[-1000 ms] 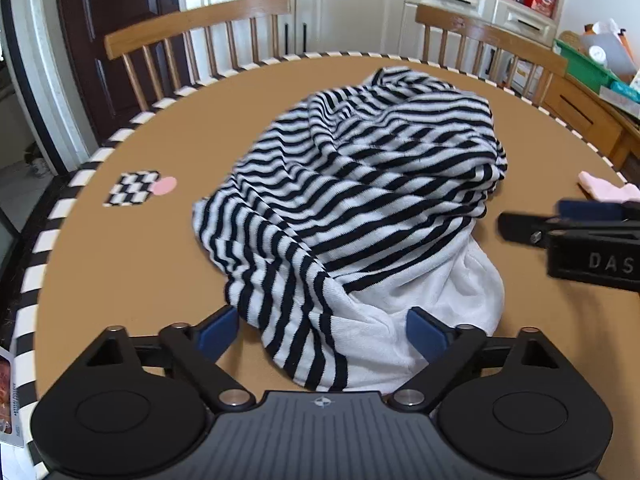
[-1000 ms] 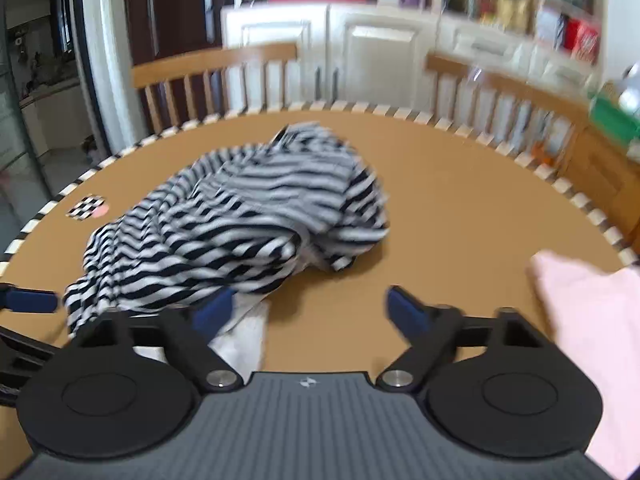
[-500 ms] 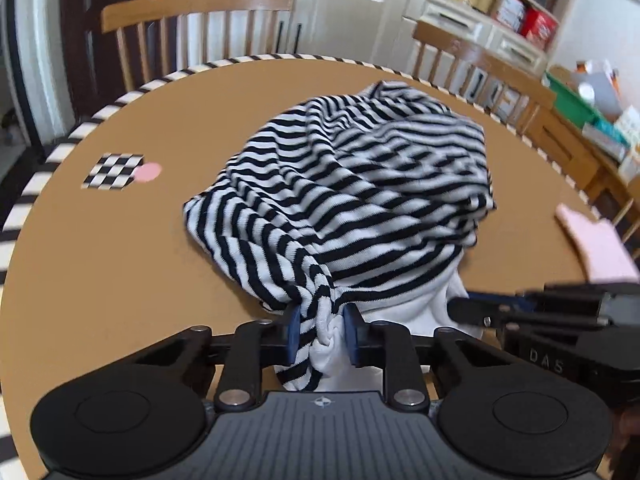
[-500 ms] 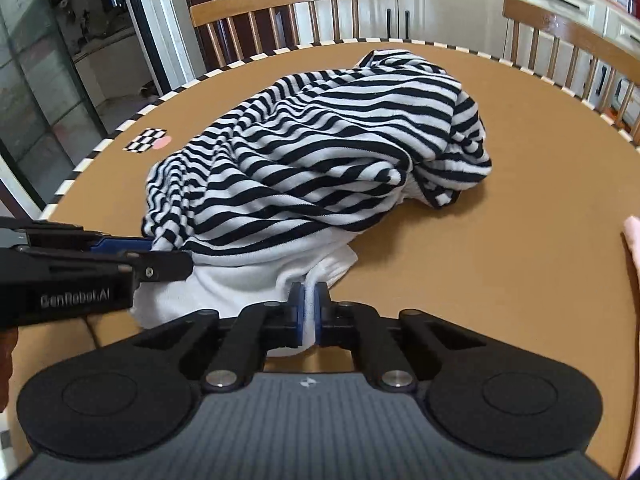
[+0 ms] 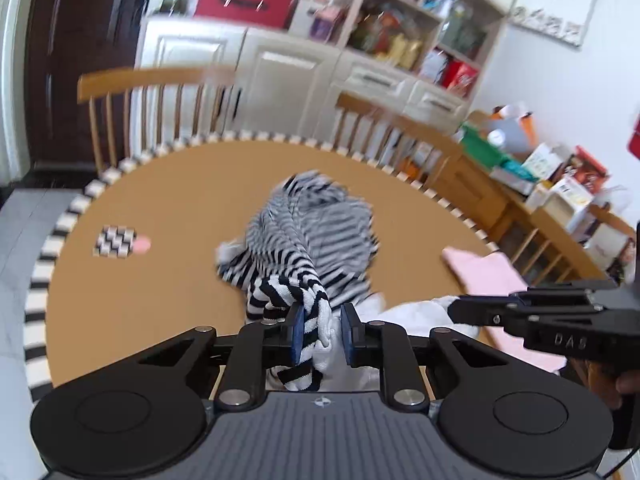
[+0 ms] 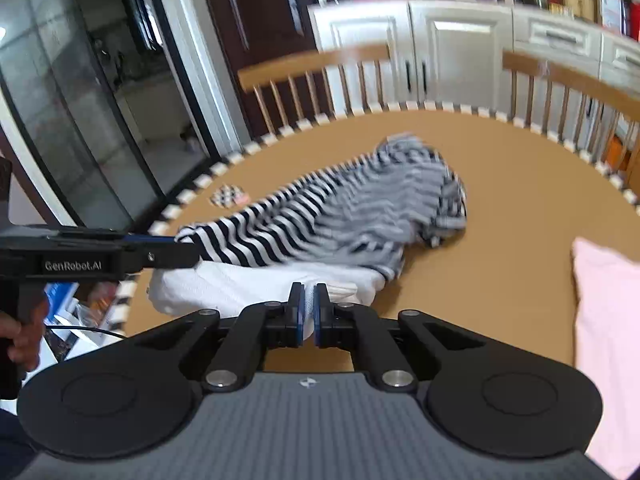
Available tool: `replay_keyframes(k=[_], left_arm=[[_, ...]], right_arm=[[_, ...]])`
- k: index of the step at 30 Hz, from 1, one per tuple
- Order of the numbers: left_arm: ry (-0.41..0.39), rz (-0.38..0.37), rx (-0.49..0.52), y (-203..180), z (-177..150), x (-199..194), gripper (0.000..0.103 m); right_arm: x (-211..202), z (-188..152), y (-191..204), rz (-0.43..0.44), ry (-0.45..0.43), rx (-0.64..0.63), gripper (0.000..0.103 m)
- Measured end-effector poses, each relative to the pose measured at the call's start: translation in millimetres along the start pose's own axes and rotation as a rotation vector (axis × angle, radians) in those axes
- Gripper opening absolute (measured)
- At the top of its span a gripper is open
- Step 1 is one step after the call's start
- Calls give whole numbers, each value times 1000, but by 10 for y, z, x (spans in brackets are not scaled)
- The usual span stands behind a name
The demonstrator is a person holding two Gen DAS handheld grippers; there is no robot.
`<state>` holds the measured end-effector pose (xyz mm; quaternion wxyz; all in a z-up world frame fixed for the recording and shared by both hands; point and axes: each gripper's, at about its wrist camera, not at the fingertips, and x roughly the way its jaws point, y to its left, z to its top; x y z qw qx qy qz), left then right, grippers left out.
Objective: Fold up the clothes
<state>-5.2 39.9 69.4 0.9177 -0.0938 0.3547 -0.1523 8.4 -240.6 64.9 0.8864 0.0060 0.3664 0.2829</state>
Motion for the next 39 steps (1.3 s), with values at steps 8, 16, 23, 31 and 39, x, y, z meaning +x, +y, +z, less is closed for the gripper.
replay_keyframes(k=[8,16,23,31,39], left_arm=[[-31,-15,96,-322,499,-458,17],[-111,11,285,-772,1423,-938,3],[-110,26,395,-1131,1296,-989,32],[61,62,378,-1090,-99,-14,39],[110,143,556,-1316,-1048,553,53]], right_arm=[[-345,637,137,45,57,-98,5],[-737,1683,309,-14,120,-236,3],[-960,2082,367,-121,56,-308,2],[-141,983,-80,-116,256,-245,4],[511,55,-477,-81,384,-98,11]])
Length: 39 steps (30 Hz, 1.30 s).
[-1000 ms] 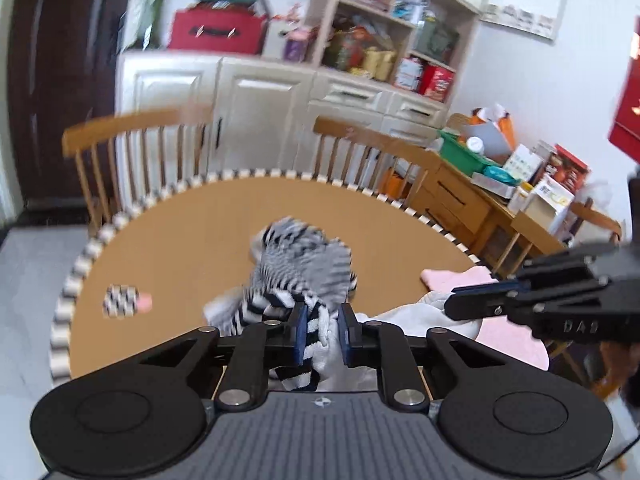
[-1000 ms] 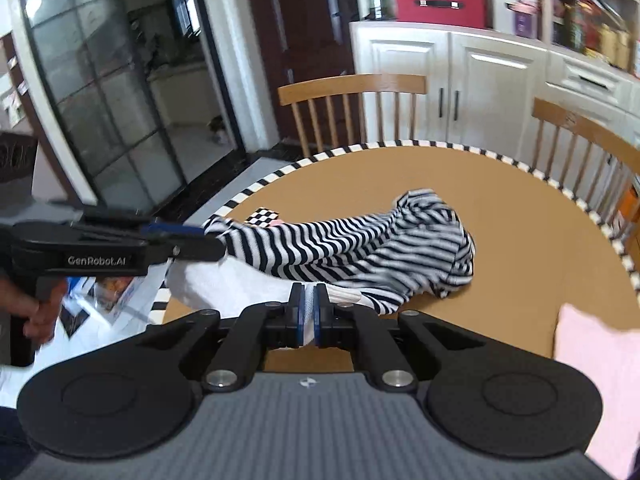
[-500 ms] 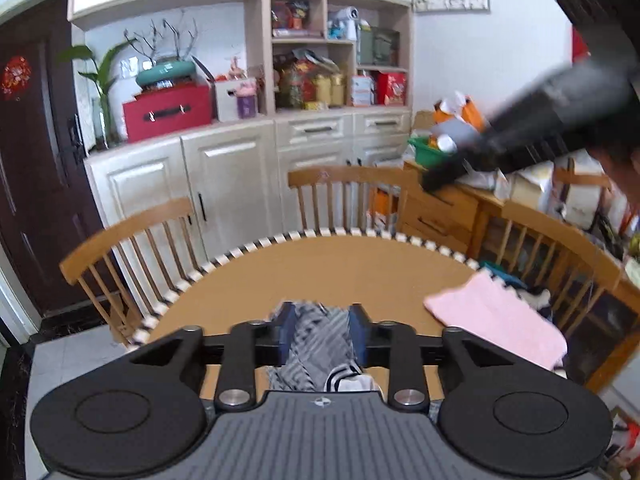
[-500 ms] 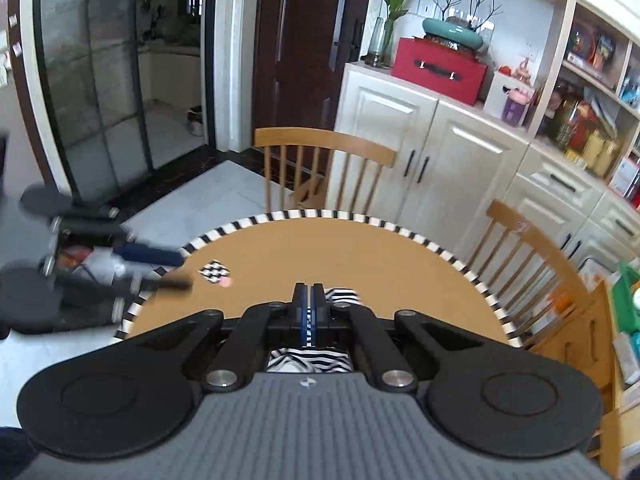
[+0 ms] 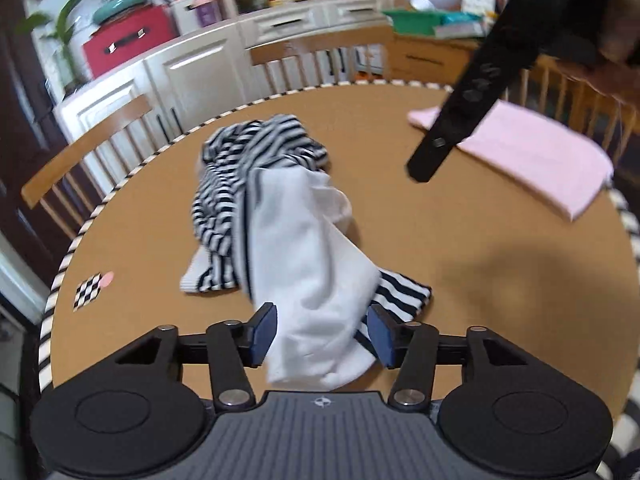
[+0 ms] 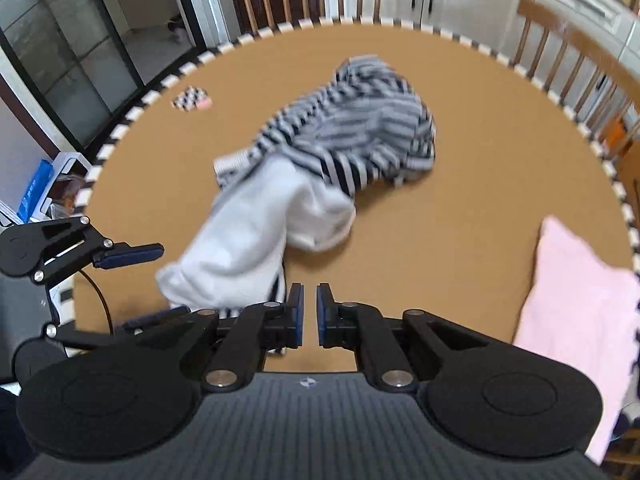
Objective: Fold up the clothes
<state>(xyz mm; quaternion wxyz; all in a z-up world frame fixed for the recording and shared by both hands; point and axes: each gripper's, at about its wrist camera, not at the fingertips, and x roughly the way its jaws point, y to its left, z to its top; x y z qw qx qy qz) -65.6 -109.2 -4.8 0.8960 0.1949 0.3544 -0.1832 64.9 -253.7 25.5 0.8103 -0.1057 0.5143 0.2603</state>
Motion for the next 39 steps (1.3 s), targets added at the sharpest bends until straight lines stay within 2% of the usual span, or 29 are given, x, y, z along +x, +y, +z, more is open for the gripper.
replay_keyframes(k=[2,4,11,13,14,15,23,28,32,35,36,38,39], left_arm=[[-4,-9,10,-114,-24,82,55],[-14,-19,14,-209,-10,171,57],[61,28,72,-371,-86,501,53],[52,28,56,-351,-114,450,34],[47,28,48,-340,-128,424,20],[43,29,40,-330,-142,399,15],[-9,100,-205,228,-234,-19,11],[30,150,-300,729,-202,31,11],[44,177,-329,1008,-127,105,11],[46,174,-323,1070,-100,138,11],[47,171,-319,1077,-100,149,11],[49,164,-310,1091,-100,170,11],[50,161,-306,1098,-100,181,11]], right_arm=[[86,-46,-25,-9,-3,-24,16],[180,-34,-103,-4,-13,-16,29],[470,7,-389,40,6,56,29],[495,21,-413,45,3,34,36],[511,30,-417,51,-1,17,38],[522,40,-416,55,-8,-1,40],[675,92,-356,67,-95,-226,48],[778,152,-323,98,-139,-356,56],[840,226,-297,120,-189,-454,62],[876,268,-233,148,-206,-535,58],[880,272,-199,147,-215,-560,51],[899,294,-132,142,-209,-583,46],[915,308,-102,137,-201,-589,37]])
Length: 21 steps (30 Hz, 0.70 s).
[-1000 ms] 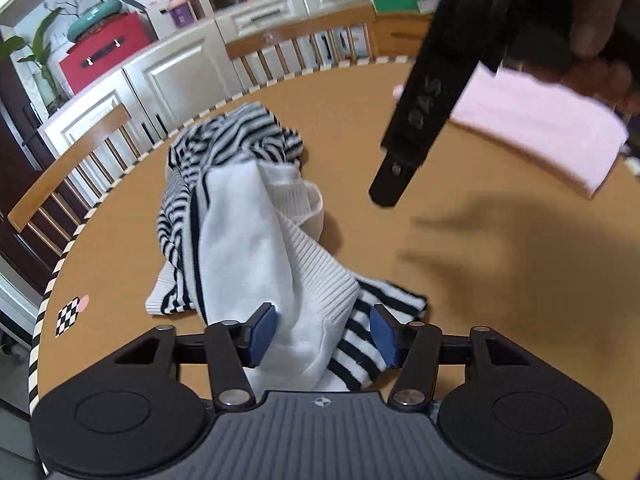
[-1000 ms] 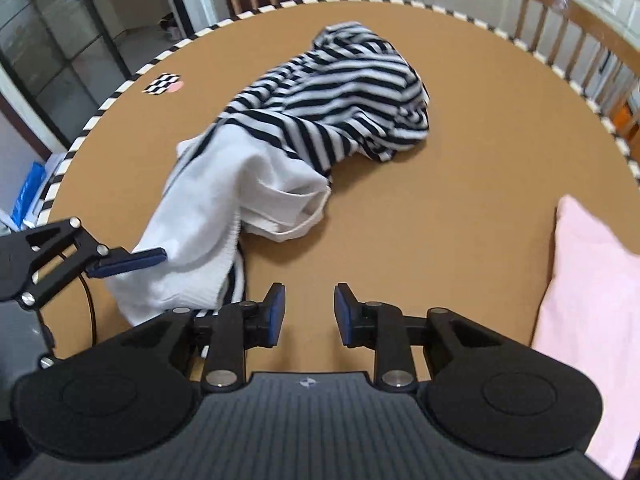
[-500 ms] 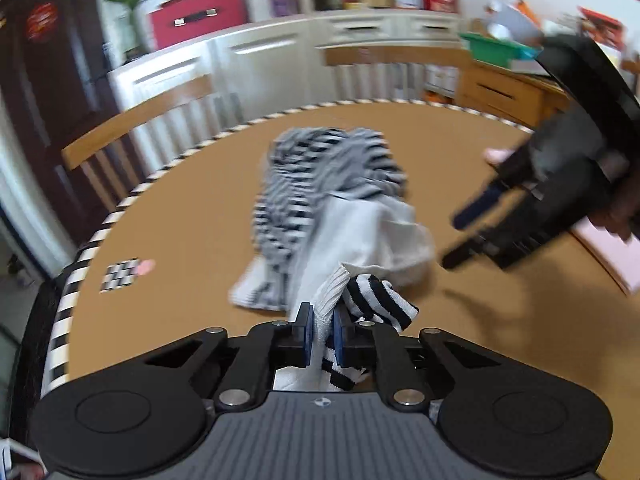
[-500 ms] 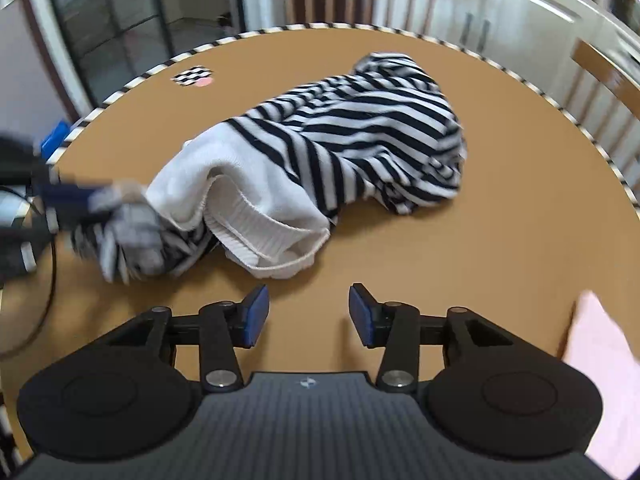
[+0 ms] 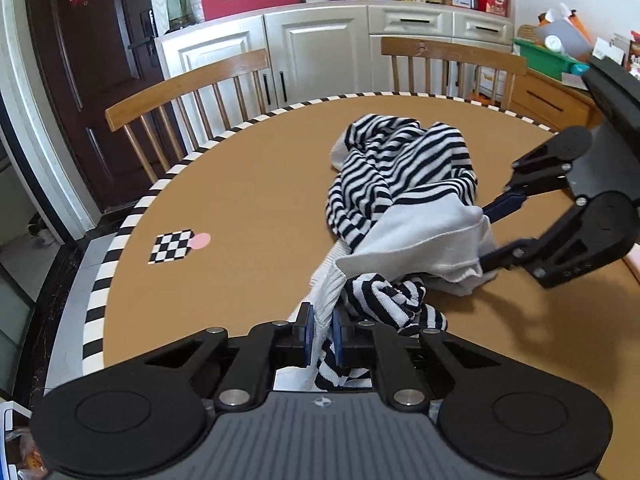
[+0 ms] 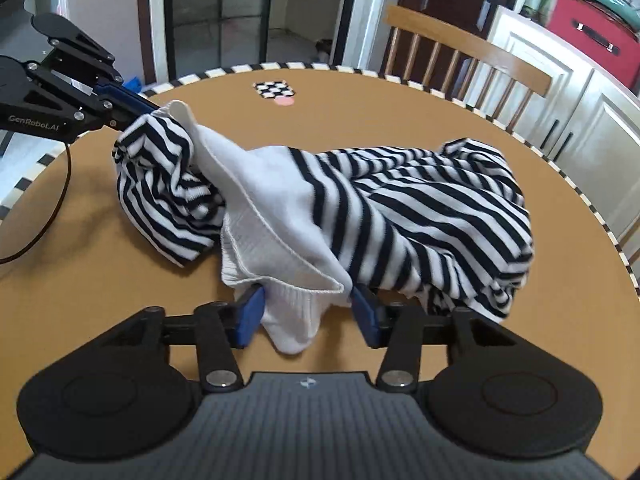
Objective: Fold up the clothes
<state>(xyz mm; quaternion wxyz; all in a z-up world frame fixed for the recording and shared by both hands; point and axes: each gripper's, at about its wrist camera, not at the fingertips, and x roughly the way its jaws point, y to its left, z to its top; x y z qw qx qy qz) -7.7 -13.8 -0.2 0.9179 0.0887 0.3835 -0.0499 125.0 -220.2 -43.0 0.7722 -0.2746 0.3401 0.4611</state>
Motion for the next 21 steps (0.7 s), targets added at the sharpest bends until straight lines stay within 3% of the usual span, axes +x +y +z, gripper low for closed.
replay_keyframes(k=[2,3,6,11,13,15,17,21], left_arm=[[6,-8,1,-9,11,65,12],[9,-12,1,-14,16,98,16],[21,-15,-2,-38,13,132,28],[11,-5,27,-72,20,136,33],[13,-6,46,-78,24,118,41],[13,-18,71,-81,12,68,56],[2,-37,106,-80,-37,-16,58],[-24,-4,152,-51,-90,-148,58]], right_arm=[[50,29,5,18,16,-1,22],[66,39,-4,33,22,9,9],[68,66,-46,50,35,58,7],[-25,85,-117,55,27,100,6],[-55,84,-120,47,35,96,6],[-83,79,-114,38,42,95,6],[-94,76,-112,34,42,105,6],[-97,81,-116,31,36,135,6]])
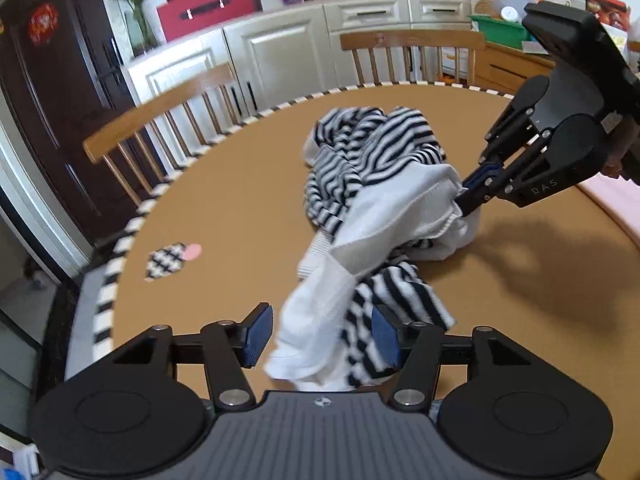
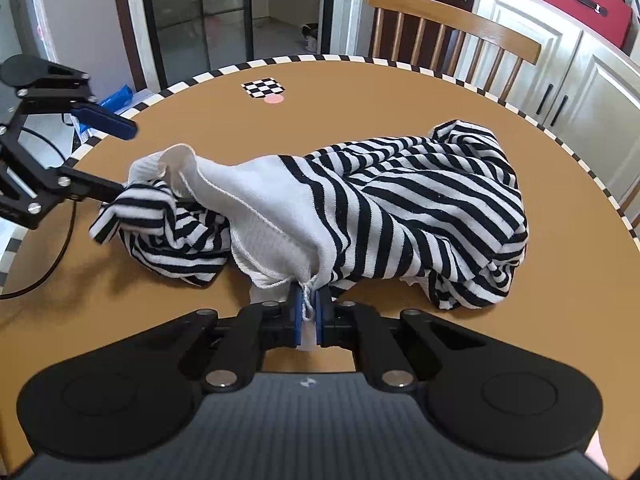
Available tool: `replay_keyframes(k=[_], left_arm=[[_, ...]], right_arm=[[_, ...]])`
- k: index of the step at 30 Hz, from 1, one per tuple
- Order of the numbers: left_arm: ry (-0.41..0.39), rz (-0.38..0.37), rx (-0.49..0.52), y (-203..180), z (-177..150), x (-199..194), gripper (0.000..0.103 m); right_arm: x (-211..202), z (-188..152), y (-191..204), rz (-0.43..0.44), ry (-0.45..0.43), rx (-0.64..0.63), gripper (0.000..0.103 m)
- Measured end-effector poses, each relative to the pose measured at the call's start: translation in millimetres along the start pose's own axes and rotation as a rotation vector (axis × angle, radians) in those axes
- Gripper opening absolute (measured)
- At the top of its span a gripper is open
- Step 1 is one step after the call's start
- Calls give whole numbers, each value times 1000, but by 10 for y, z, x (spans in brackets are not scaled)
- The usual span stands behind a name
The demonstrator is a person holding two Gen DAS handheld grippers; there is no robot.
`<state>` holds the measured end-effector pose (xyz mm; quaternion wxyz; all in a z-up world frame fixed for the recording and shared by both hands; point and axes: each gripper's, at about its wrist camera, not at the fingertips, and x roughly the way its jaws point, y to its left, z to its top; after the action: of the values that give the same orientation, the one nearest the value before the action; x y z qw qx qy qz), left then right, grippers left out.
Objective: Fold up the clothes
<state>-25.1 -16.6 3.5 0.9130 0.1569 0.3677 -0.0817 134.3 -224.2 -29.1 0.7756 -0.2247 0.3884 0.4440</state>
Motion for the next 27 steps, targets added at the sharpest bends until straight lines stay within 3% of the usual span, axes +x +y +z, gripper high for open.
replay_keyframes(k=[4,8,12,19,22,26,27], left_arm=[[-18,90,34,30,-3,26,60],[0,38,127,-154,-37,132,58],[-7,109,269,-414,-120,290,60],[-12,255,230,-295,-19,390,61],[-26,294,254,-260,-30,370,70],[-1,145,263,-294,-77,414,68],[-5,141,296,-335,-93,430,68]], right_arm=[[-3,-11,-16,5,1,22,6],[34,15,-35,9,12,31,6],[35,30,-42,13,17,43,6],[43,9,-77,12,31,61,7],[55,3,-83,16,32,74,7],[80,2,-92,26,36,86,7],[83,3,-93,28,37,87,7]])
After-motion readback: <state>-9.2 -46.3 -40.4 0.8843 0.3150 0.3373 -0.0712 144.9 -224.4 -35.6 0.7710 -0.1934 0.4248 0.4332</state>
